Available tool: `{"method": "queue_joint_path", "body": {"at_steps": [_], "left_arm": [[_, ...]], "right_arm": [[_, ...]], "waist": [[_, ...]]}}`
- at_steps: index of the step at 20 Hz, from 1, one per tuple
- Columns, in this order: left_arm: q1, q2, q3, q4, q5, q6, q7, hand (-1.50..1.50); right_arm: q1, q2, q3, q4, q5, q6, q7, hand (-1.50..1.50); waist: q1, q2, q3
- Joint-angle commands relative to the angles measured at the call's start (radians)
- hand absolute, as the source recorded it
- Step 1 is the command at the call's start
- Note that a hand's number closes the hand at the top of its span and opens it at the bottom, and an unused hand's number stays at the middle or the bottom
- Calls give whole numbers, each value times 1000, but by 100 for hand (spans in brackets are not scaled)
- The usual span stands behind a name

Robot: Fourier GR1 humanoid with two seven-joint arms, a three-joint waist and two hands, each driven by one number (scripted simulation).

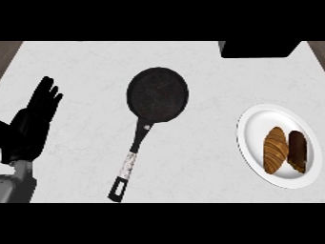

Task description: Pick the croissant from the plate and place it in the pan

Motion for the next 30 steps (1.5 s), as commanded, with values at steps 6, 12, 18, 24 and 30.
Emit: {"method": "queue_joint_path", "body": {"at_steps": [6, 12, 18, 24, 30], "left_arm": [[-42, -17, 7, 35, -24, -10, 1, 0], [-17, -29, 4, 22, -22, -29, 2, 0], [-27, -21, 47, 66, -11, -58, -26, 0], [-19, -67, 33, 32, -47, -51, -1, 0], [12, -63, 61, 40, -59, -78, -24, 0]], "right_arm": [[-143, -175, 110, -38, 229, -1, 230, -150], [-184, -195, 267, -135, 366, 64, 411, -150], [-196, -192, 401, -187, 456, 186, 525, -150], [-179, -169, 384, -310, 548, 225, 599, -150], [-208, -111, 411, -337, 712, 188, 722, -150]], "waist": [[21, 3, -2], [23, 2, -2], [14, 1, -2], [5, -1, -1], [10, -1, -1]]}}
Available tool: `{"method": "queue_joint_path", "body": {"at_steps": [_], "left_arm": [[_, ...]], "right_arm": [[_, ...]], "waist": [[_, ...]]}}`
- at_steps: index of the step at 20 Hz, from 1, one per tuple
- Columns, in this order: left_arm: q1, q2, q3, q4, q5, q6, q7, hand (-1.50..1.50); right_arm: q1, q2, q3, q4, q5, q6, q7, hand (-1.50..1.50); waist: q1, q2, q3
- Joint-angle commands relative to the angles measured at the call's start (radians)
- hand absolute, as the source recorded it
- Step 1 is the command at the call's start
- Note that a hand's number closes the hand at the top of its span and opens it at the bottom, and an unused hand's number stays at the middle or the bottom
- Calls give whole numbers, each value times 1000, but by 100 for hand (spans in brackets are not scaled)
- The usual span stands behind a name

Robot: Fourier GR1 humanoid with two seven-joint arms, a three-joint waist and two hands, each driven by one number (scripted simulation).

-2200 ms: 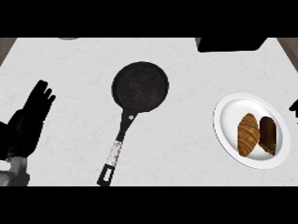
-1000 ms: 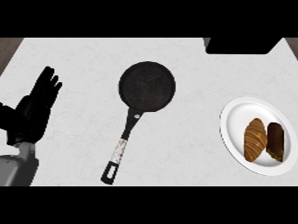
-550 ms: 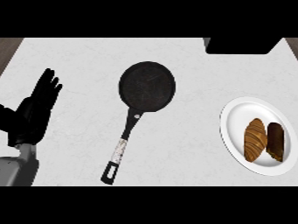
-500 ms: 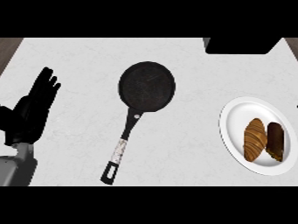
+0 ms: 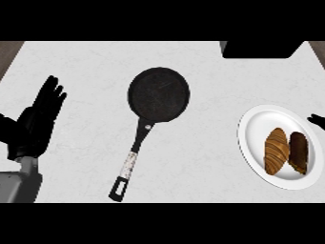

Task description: Pick the croissant from the plate and place it in the pan

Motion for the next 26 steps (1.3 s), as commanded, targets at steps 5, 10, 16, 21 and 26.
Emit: {"method": "queue_joint_path", "body": {"at_steps": [5, 10, 16, 21, 26], "left_arm": [[-13, -10, 56, 31, -10, -63, -24, 0], [32, -33, 40, -57, -44, -41, 30, 0], [-28, -100, 26, -17, -105, 5, 32, 0], [-42, -91, 77, 24, -90, -59, 23, 0], [29, -74, 95, -43, -89, -86, 12, 0]], "right_arm": [[-35, 100, -53, -91, 96, 70, 91, -150], [-73, 223, 0, -129, 167, 114, 228, -150], [-109, 283, -16, -31, 270, 133, 213, -150], [-94, 349, -42, -25, 331, 155, 183, -150], [-204, 386, -16, 199, 402, 131, 106, -150]], "waist": [[0, 0, 0], [4, 0, 0], [1, 1, 1], [0, 0, 1], [7, 1, 1]]}}
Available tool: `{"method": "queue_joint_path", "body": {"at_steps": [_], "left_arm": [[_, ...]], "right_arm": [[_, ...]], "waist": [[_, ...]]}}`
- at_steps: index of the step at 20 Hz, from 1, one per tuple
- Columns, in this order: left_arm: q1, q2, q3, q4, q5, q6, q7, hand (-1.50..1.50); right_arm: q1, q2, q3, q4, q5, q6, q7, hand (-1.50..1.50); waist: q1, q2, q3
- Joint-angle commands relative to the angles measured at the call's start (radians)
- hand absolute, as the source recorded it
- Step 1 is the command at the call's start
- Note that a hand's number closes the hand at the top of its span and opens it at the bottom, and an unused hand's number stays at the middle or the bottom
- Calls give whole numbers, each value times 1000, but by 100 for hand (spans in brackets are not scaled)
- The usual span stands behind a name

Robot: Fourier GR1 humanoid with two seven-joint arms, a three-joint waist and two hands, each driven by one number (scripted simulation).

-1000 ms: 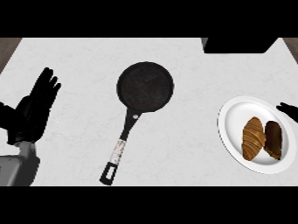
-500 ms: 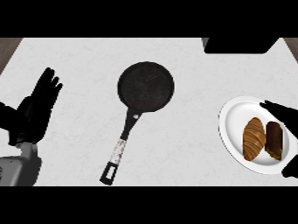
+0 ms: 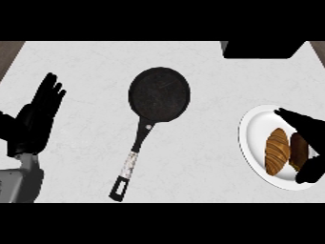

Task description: Pick the croissant from the plate and place it in the pan

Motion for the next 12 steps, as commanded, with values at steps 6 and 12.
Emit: {"method": "queue_joint_path", "body": {"at_steps": [6, 12], "left_arm": [[40, -30, 26, 17, -13, -43, -39, 0], [23, -57, -8, -128, -53, 9, 113, 0]], "right_arm": [[-2, 95, -10, 65, 99, -25, -37, -150], [-50, 113, -54, 232, 142, -74, -165, -150]], "waist": [[-4, -1, 0], [-1, -1, 0]]}}
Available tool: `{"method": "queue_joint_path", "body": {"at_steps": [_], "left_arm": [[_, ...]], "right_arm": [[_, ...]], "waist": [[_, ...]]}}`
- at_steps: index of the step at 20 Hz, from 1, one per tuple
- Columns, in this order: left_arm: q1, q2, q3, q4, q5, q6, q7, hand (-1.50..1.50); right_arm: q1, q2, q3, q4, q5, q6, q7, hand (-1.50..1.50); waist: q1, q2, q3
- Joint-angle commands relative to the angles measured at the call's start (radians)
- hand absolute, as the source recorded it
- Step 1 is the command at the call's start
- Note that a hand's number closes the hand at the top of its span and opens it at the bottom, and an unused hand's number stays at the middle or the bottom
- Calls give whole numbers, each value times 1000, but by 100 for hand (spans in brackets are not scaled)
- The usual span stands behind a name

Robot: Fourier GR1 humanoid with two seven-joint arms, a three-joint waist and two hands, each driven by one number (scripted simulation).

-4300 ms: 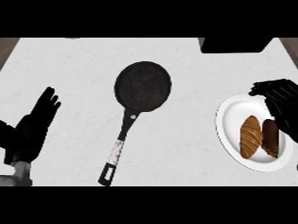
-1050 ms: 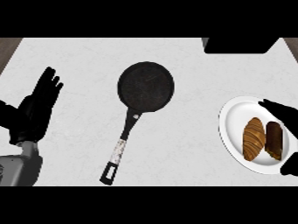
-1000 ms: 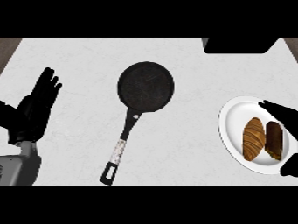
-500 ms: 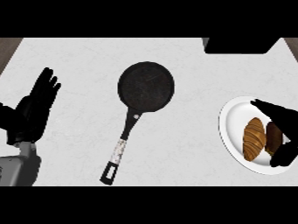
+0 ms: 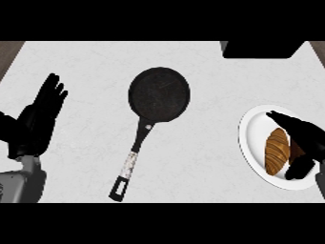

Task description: Pick the croissant from the plate and place it in the pan

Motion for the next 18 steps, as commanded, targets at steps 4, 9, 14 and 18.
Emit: {"method": "queue_joint_path", "body": {"at_steps": [4, 9, 14, 18], "left_arm": [[24, -6, 25, 10, -5, -36, -20, 0], [12, -43, -14, -71, -41, 15, 46, 0], [-4, -7, 52, 1, 15, -63, 13, 0], [-62, -34, 27, 67, -39, -25, -9, 0]], "right_arm": [[-87, 83, -8, 155, 61, -25, -30, -150], [-93, 77, -1, 173, 70, -62, -152, 150], [-129, 103, -27, 293, 112, -154, -219, 150], [-107, 85, -55, 303, 102, -163, -259, 150]], "waist": [[2, 0, 0], [2, 0, 0], [2, 0, 0], [-2, 1, 0]]}}
